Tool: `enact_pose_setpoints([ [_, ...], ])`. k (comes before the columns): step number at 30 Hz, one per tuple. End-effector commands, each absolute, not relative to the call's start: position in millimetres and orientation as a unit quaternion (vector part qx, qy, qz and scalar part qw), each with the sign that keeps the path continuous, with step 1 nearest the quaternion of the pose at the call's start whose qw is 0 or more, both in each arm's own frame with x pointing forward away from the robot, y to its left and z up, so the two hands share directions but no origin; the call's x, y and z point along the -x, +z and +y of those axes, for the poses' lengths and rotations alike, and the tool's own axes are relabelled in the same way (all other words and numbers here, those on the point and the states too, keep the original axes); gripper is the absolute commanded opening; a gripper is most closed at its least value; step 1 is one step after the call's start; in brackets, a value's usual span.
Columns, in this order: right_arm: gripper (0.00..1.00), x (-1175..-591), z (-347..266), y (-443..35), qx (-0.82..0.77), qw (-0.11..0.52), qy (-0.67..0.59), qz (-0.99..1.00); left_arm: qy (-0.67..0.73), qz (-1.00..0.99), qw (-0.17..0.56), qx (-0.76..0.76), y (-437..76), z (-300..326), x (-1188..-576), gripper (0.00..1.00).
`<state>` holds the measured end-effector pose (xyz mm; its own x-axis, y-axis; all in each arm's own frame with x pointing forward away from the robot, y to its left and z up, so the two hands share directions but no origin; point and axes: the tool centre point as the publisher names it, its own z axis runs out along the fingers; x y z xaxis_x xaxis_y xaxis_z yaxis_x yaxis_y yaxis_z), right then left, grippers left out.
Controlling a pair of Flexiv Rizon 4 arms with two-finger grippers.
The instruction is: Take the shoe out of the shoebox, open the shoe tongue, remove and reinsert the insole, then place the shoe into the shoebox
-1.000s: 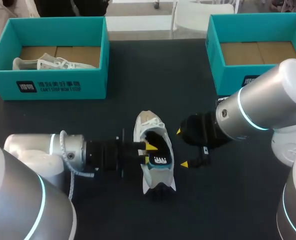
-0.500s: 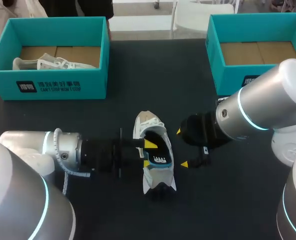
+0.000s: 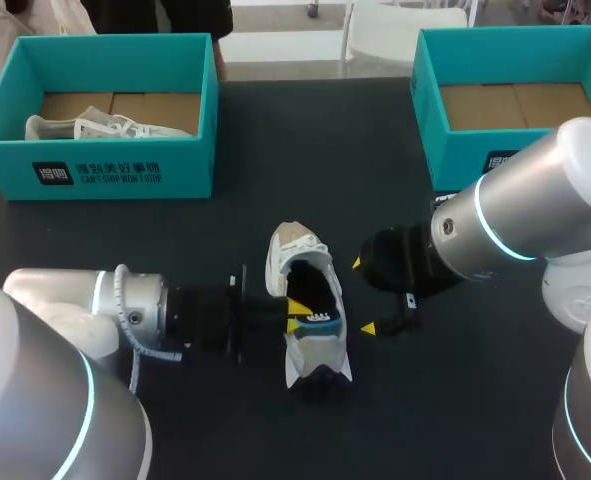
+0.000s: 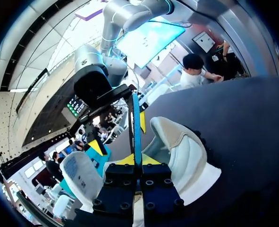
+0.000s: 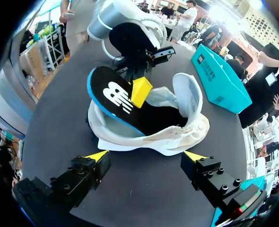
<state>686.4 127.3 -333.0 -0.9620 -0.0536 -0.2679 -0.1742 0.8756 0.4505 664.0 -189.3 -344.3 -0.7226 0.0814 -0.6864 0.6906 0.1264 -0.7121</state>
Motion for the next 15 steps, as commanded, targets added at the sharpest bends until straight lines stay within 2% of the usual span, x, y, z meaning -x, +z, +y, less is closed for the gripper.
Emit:
enact_pose_setpoints([
  [1, 1.00, -685.5, 127.6, -334.1, 0.059, 0.125, 0.243, 0.960, -0.600, 0.706, 0.255, -0.276, -352.1, -194.8, -675.0, 0.00],
  [8, 1.00, -685.5, 127.6, -334.1, 0.059, 0.125, 0.243, 0.960, -0.606, 0.698, 0.258, -0.279, -340.0, -194.2, -670.8, 0.02],
  [10, 1.00, -685.5, 127.6, -334.1, 0.059, 0.125, 0.243, 0.960, -0.607, 0.693, 0.261, -0.286, -333.7, -194.8, -667.3, 0.20],
  [11, 1.00, -685.5, 127.6, -334.1, 0.059, 0.125, 0.243, 0.960, -0.608, 0.691, 0.262, -0.289, -330.8, -195.2, -664.9, 0.25],
  [15, 1.00, -685.5, 127.6, -334.1, 0.059, 0.125, 0.243, 0.960, -0.608, 0.685, 0.265, -0.301, -321.6, -194.7, -658.0, 0.34],
])
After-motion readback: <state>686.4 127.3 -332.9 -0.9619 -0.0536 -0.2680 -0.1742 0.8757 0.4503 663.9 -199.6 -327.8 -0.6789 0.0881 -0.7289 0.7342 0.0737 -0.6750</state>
